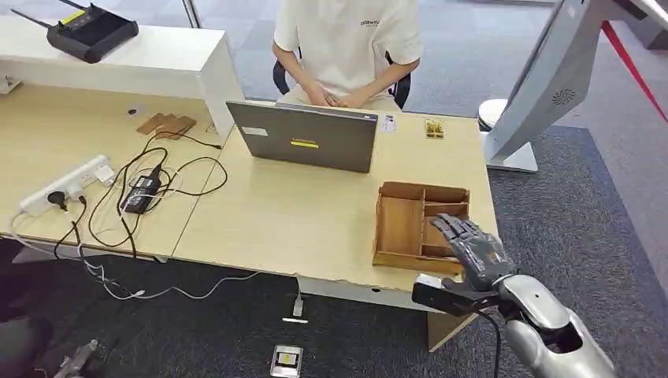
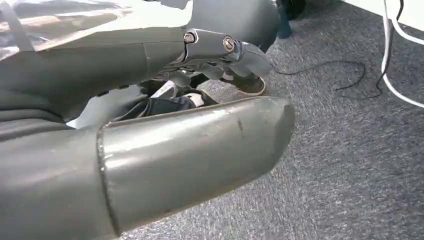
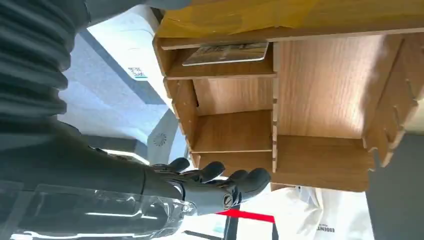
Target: Pass the card to the sensor for recognition and then transmit it.
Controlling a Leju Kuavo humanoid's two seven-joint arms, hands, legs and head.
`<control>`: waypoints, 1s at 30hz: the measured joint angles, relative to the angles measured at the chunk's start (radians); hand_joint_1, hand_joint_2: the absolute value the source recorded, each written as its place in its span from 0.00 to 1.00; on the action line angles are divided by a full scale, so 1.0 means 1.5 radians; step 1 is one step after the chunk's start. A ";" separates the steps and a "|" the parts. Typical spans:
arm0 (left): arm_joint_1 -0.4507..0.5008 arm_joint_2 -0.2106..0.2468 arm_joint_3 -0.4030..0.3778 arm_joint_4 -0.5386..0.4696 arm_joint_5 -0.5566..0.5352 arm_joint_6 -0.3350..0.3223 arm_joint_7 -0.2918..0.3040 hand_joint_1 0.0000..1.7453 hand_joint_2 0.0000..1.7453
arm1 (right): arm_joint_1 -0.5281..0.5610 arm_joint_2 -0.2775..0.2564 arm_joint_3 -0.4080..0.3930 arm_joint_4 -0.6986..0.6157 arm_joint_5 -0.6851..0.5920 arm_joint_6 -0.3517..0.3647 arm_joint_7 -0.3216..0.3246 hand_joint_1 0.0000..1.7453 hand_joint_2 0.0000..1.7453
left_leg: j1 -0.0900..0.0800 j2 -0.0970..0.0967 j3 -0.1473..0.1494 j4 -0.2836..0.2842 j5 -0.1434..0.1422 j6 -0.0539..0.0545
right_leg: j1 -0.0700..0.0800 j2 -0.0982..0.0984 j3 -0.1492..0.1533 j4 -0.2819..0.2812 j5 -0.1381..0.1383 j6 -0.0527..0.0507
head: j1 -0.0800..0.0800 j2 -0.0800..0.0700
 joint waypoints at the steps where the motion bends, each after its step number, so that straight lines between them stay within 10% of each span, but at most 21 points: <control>1: 0.000 0.000 0.000 0.000 0.000 0.000 -0.001 0.00 0.00 | 0.001 0.001 0.001 -0.003 0.000 -0.001 0.000 0.00 1.00 | 0.000 0.000 0.000 0.000 0.000 0.000 | 0.000 0.000 0.000 0.000 0.000 0.000 | 0.000 0.000; 30: -0.013 -0.001 0.000 -0.003 -0.031 -0.007 0.004 0.00 0.00 | 0.011 0.030 0.012 -0.011 -0.006 -0.015 -0.009 0.00 1.00 | 0.000 0.000 0.000 0.000 0.000 0.000 | 0.000 0.000 0.000 0.000 0.000 0.000 | 0.000 0.000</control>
